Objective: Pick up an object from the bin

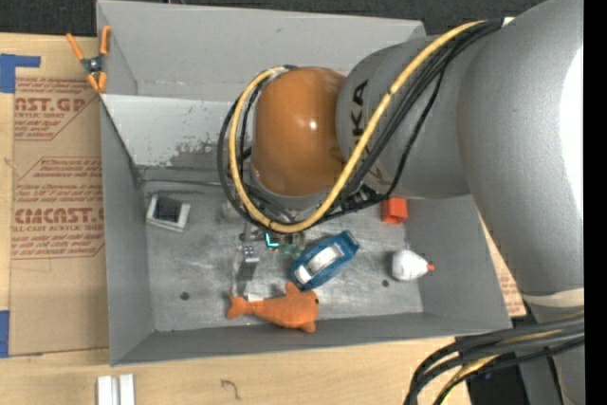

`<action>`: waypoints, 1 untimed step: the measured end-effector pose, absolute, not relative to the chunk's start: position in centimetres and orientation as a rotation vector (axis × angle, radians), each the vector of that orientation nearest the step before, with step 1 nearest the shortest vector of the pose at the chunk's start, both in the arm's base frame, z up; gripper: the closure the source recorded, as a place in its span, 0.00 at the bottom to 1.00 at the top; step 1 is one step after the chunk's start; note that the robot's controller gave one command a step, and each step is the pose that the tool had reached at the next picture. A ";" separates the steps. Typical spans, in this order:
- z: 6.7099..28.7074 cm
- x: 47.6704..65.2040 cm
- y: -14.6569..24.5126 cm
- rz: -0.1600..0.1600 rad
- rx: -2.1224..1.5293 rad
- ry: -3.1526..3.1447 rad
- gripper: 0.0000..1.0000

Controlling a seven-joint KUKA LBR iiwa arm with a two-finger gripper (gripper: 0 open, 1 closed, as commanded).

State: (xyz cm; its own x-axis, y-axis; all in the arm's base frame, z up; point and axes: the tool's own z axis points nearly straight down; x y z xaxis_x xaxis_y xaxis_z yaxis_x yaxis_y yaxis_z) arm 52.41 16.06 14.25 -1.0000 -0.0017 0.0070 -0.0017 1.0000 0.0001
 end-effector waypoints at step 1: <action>14.6 52.6 16.0 -0.002 0.001 -3.142 0.00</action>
Offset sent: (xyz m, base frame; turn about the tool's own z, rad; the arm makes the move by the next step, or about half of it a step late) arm -0.0252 -0.0318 -0.0656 -0.2737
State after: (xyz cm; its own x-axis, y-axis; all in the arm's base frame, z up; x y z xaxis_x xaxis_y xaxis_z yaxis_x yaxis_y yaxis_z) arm 52.62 16.01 14.64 -1.0000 -0.0004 0.0000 -0.0004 1.0000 0.0013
